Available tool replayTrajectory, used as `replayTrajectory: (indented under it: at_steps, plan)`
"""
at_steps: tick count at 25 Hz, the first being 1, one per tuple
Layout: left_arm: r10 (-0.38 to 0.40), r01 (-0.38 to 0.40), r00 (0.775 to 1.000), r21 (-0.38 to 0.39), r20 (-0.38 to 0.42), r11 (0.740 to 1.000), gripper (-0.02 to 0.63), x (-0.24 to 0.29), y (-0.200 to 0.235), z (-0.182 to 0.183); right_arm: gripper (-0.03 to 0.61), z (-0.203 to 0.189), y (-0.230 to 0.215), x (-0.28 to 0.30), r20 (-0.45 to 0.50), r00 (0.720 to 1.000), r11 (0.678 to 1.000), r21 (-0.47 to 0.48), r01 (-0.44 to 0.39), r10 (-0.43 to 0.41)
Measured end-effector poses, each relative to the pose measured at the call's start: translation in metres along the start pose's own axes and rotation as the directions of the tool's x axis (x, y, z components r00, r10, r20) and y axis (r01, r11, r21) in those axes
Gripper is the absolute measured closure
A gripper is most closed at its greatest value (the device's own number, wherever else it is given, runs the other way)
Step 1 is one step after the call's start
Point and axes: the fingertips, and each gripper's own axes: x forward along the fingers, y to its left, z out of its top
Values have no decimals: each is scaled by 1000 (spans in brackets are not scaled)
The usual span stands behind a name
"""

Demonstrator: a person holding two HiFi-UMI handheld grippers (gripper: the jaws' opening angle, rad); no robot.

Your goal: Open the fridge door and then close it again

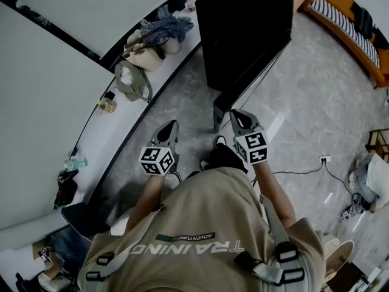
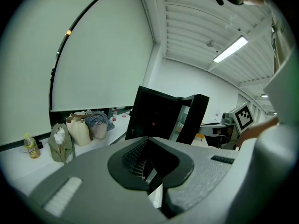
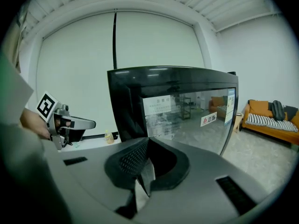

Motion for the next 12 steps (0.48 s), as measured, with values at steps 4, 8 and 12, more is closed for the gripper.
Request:
replayTrajectory:
  at_steps: [4, 8, 12]
  plan:
    - [16, -16, 1000, -3, -4, 1000, 614, 10, 10, 10, 583, 5, 5, 16, -1, 999, 999, 9, -41, 41]
    - [20, -20, 1000, 1, 6, 1000, 614, 26, 13, 27, 583, 11, 8, 30, -3, 996, 996, 0, -85, 85]
    - [21, -21, 1000, 18, 1, 1000, 614, 39, 15, 39, 583, 18, 11, 42, 4, 992, 992, -15, -128, 128]
